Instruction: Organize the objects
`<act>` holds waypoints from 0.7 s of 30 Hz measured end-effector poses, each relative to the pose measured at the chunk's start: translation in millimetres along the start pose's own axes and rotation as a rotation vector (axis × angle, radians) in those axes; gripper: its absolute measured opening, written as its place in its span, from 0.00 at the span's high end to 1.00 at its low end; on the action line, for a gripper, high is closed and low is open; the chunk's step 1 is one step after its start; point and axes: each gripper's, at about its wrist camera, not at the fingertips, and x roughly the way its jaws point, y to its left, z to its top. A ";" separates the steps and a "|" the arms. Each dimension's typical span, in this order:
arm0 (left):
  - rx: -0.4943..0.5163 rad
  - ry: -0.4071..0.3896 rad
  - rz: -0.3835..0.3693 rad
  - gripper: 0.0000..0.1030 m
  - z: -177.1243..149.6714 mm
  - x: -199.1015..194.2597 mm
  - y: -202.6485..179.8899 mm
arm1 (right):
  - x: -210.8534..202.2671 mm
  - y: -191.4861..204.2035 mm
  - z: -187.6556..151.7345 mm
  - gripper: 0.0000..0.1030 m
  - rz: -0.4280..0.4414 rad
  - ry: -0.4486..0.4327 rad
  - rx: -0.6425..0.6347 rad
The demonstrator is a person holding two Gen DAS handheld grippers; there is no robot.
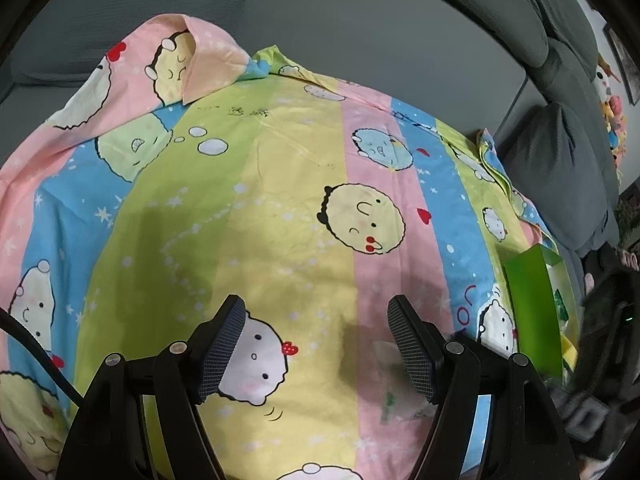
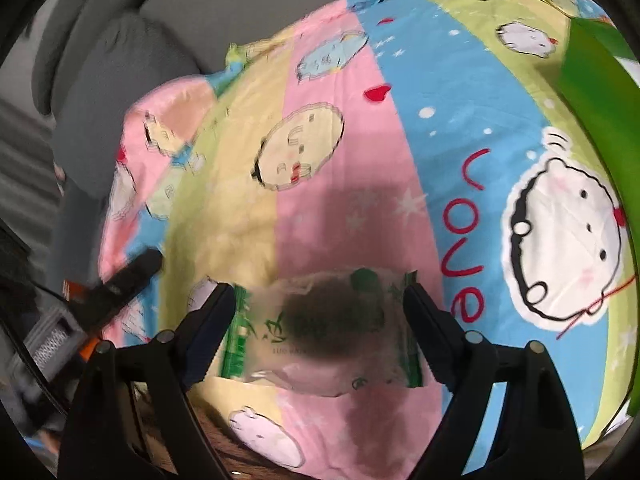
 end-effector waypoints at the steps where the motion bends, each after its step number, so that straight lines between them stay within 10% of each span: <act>1: 0.000 0.006 -0.002 0.28 -0.5 1.0 1.1 | -6.9 -3.4 1.2 0.15 0.008 -0.025 0.024; 11: -0.001 0.056 -0.009 0.28 -5.0 19.5 3.4 | -49.6 -54.7 -3.4 0.15 -0.240 -0.227 0.067; 21: -0.050 0.026 0.028 0.28 -3.7 27.5 6.1 | -17.1 -71.0 -25.8 0.14 -0.483 -0.203 -0.064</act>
